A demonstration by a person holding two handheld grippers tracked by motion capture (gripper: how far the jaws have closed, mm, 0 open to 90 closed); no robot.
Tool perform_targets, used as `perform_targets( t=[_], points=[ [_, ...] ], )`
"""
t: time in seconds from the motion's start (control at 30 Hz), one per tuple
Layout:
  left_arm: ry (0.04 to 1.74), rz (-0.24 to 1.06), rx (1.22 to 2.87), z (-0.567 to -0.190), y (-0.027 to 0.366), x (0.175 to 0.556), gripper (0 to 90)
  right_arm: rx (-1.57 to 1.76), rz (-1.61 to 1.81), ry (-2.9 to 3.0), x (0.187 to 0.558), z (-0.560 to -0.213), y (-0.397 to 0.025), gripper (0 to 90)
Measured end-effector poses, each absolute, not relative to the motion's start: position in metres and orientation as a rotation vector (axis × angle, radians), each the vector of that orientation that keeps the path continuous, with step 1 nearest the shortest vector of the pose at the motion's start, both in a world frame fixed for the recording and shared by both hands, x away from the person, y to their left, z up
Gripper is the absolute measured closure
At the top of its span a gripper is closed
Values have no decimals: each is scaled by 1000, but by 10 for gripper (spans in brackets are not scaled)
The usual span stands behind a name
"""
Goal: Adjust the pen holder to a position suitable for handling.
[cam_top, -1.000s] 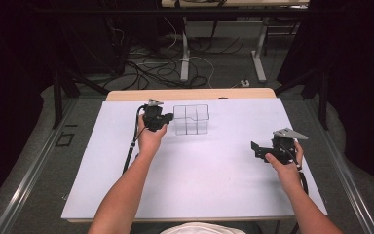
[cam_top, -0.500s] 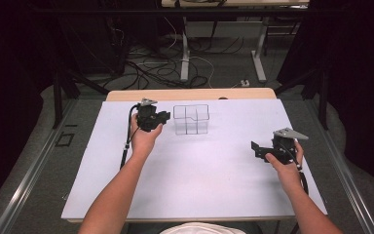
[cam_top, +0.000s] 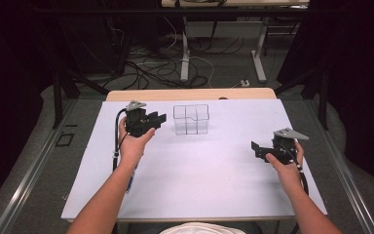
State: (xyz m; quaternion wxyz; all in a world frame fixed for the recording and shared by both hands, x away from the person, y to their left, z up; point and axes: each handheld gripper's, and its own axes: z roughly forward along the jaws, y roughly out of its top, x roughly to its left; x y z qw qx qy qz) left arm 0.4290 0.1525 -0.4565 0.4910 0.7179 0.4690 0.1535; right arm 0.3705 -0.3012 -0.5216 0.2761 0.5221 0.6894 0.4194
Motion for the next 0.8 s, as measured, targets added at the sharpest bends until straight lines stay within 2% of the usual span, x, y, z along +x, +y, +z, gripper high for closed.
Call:
perform_targets(
  t=[0.2,0.5,0.8],
  points=[
    [1147,351,1710,-451,176,412,482,1412,1135,1855,371,-522,-300,38],
    [1182,431,1684,-447,206,385,326,1398,1135,1864,372,-523,-299,38],
    [1240,404,1673,-454,227,359,314,1404,1139,1853,370,-520,-301,39]
  ],
)
